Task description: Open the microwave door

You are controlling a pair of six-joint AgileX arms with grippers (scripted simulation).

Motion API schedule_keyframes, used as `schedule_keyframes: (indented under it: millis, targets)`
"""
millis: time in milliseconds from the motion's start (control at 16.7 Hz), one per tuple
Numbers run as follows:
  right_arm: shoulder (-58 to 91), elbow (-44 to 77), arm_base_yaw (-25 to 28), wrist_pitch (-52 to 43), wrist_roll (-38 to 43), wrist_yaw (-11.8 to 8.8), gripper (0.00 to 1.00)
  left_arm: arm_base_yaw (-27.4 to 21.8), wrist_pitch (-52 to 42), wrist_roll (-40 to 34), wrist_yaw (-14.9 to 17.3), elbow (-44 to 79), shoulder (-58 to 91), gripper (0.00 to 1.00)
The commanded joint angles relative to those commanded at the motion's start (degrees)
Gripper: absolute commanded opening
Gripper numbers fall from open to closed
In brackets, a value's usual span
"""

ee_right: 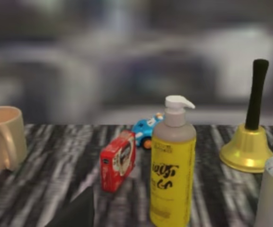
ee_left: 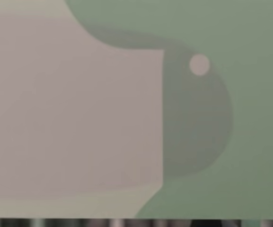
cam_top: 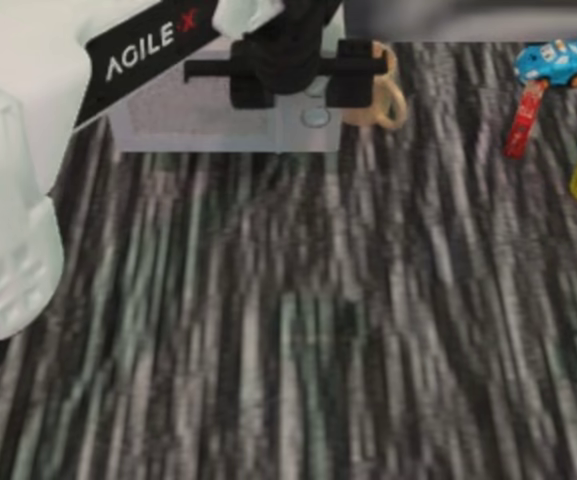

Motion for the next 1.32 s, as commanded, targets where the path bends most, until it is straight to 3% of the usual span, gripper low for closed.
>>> schedule_keyframes:
  millis: [120, 600, 1320]
  targets:
    - [0.0, 0.0, 0.0, 0.0, 0.0, 0.0, 1.0, -1.9, 0.2, -0.5, 1.3, -1.6, -0.1, 0.0]
    - [0.0, 0.0, 0.0, 0.0, 0.0, 0.0, 1.0, -1.8, 3.7, -1.7, -0.9, -10.8, -6.5, 0.0]
    - [0.0, 0.0, 0.0, 0.0, 0.0, 0.0, 1.0, -1.8, 3.8, -1.7, -0.9, -10.9, -6.6, 0.0]
